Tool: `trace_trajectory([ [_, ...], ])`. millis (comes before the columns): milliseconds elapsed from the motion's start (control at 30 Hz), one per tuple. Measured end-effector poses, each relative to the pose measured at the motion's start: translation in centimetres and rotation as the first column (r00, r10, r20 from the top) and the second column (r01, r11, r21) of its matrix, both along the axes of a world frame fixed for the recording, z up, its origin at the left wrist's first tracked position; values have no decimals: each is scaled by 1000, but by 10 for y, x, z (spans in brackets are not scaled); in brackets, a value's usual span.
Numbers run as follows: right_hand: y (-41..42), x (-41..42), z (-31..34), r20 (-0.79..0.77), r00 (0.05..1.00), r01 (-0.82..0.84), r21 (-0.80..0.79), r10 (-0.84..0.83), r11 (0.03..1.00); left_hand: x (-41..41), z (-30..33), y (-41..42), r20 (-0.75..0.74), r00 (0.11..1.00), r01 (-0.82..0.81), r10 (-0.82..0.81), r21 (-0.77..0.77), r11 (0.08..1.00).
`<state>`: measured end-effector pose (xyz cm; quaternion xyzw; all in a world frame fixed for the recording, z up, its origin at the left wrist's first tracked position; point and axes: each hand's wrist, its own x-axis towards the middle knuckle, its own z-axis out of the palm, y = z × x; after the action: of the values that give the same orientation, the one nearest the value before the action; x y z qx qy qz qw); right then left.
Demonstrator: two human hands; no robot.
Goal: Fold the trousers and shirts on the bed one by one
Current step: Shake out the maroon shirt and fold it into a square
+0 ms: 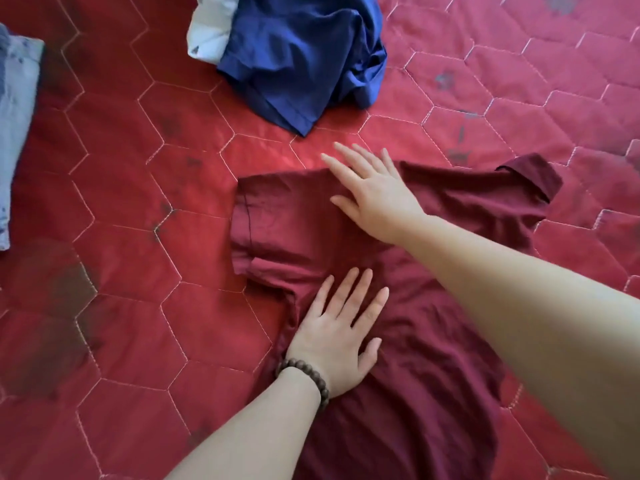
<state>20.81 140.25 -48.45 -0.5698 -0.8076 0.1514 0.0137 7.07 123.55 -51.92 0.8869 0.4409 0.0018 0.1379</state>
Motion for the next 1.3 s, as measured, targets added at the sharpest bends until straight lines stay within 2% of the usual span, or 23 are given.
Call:
trace_trajectory([
  [67, 14, -30, 3, -24, 988, -157, -112, 155, 981, -1, -1, 0, 12, 1000, -9, 9, 4, 1000],
  [100, 20, -45, 4, -18, 984, -180, -137, 180, 974, -1, -1, 0, 22, 1000, -8, 8, 11, 1000],
  [233, 37, -79, 9, 42, 991, -115, -199, 125, 973, -1, -2, -1, 33, 999, 5, -7, 37, 999],
  [300, 40, -78, 18, -10, 995, -96, -238, 96, 967, -1, -2, -1, 17, 1000, 6, -7, 33, 999],
  [467, 20, -30, 76, -219, 962, -194, -116, 165, 974, -2, 2, 1, -40, 999, 16, -16, -4, 1000],
  [567, -14, 18, 100, -238, 935, -283, -49, 264, 958, -2, 6, 1, -52, 998, 20, -20, -12, 1000],
  [633, -44, 52, 96, -143, 956, -272, -98, 257, 957, -3, 6, 0, -62, 998, 12, -15, -56, 998],
  [733, -89, 87, 73, 189, 960, -134, -334, 205, 933, -1, 8, -1, -91, 996, -27, 7, -219, 975],
  [800, -108, 95, 60, 244, 961, -15, -419, 128, 908, 1, 12, -6, -121, 992, -69, 40, -245, 967],
  [867, -120, 93, 50, 207, 978, 60, -357, 17, 932, -2, 21, -8, -166, 986, -52, 24, -167, 985],
  [933, -129, 83, 45, 154, 984, 119, -229, -85, 966, -9, 32, -13, -177, 982, 62, -73, -64, 996],
  [1000, -138, 70, 43, 58, 982, 185, -129, -179, 974, -20, 40, -23, -128, 973, 205, -193, 83, 975],
  [1067, -145, 62, 41, -9, 980, 197, -112, -199, 974, -30, 43, -32, 7, 967, 245, -256, 264, 933],
  [1133, -152, 59, 37, -9, 991, 131, -147, -134, 980, -37, 47, -37, 161, 971, 119, -179, 328, 937],
  [1200, -157, 58, 32, 15, 997, 78, -172, -76, 982, -40, 50, -32, 226, 973, -105, 43, 271, 957],
  [1300, -161, 58, 24, 57, 998, 43, -149, -35, 988, -41, 57, -13, 124, 936, -340, 329, 83, 937],
])
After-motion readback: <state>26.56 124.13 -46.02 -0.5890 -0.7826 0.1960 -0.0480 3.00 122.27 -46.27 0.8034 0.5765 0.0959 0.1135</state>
